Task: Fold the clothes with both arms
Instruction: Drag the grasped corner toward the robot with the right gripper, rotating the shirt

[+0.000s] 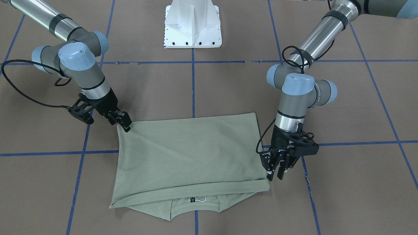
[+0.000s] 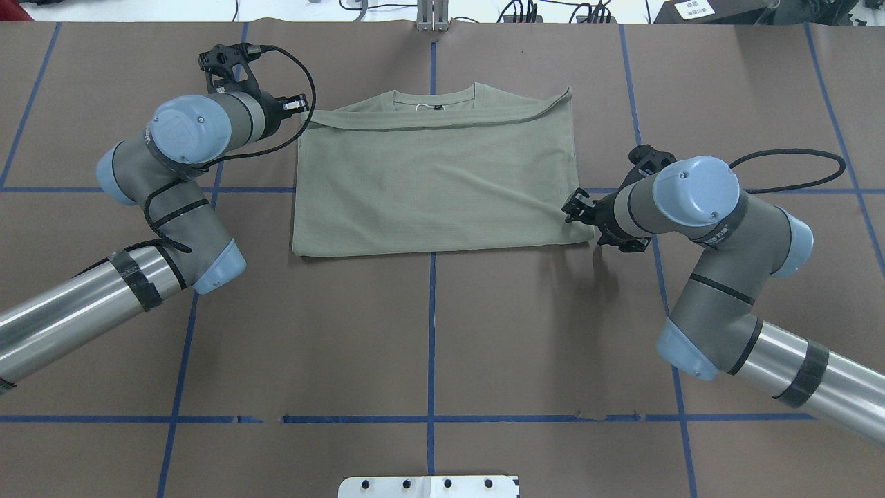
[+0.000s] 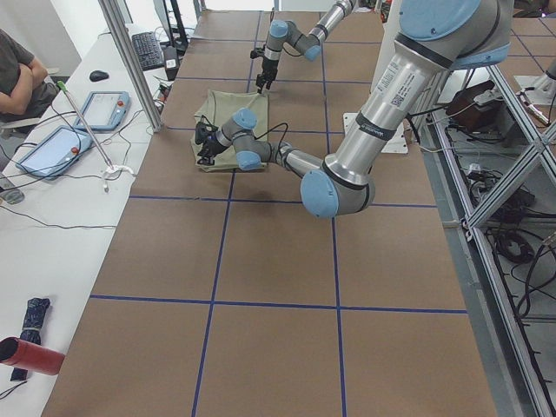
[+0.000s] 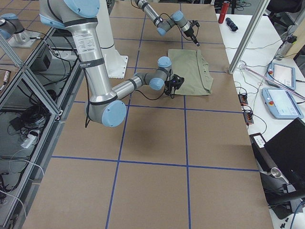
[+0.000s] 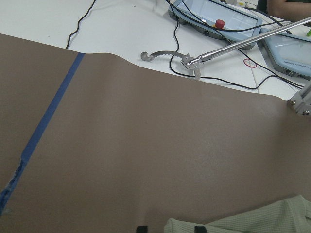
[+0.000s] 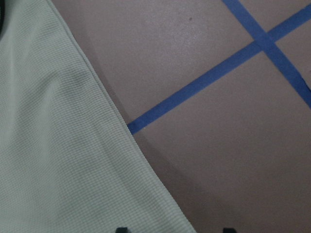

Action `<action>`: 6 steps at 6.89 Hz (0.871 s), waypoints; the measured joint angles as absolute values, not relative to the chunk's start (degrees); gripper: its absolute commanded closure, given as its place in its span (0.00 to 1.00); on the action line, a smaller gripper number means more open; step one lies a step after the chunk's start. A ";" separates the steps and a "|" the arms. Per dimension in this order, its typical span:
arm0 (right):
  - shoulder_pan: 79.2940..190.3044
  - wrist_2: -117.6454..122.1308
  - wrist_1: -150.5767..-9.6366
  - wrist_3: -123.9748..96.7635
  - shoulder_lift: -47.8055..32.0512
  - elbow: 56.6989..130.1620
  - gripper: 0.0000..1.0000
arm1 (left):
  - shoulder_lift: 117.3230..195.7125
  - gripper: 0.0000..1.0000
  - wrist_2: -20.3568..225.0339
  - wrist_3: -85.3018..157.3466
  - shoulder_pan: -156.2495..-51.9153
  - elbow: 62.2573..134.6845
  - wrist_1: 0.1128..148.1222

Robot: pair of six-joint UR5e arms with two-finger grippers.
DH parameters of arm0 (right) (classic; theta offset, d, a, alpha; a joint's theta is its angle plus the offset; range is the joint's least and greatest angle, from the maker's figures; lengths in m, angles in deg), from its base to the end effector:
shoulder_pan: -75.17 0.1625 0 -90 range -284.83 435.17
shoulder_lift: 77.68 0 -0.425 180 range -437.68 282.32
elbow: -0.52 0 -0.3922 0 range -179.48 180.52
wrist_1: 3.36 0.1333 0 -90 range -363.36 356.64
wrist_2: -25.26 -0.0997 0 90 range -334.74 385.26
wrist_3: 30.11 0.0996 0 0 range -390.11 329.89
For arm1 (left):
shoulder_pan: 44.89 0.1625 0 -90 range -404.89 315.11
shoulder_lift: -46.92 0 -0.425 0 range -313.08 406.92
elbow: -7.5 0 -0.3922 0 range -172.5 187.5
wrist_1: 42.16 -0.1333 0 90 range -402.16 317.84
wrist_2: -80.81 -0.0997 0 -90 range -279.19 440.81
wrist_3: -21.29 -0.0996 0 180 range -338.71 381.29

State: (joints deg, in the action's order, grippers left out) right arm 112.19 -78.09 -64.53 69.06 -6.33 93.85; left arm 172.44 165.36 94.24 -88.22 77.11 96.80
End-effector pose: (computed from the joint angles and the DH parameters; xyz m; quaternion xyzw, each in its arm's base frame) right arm -0.4428 -0.4720 0.4024 0.0006 -0.4389 0.3061 0.8448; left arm 0.4536 -0.6242 0.3597 0.3013 0.4378 -0.2170 0.8188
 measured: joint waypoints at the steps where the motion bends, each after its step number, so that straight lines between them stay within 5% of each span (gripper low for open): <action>1: 111.96 -77.79 -64.53 69.13 -6.28 93.77 1.00 | 172.44 0.57 165.36 94.24 -88.22 77.11 96.79; 6: 112.21 -79.90 -65.05 69.03 -3.09 100.96 1.00 | 171.75 0.57 165.38 94.24 -88.15 77.55 96.88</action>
State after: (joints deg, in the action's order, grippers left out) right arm 112.21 -79.90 -65.05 69.03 -3.09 100.96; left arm 171.75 165.38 94.24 -88.15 77.55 96.88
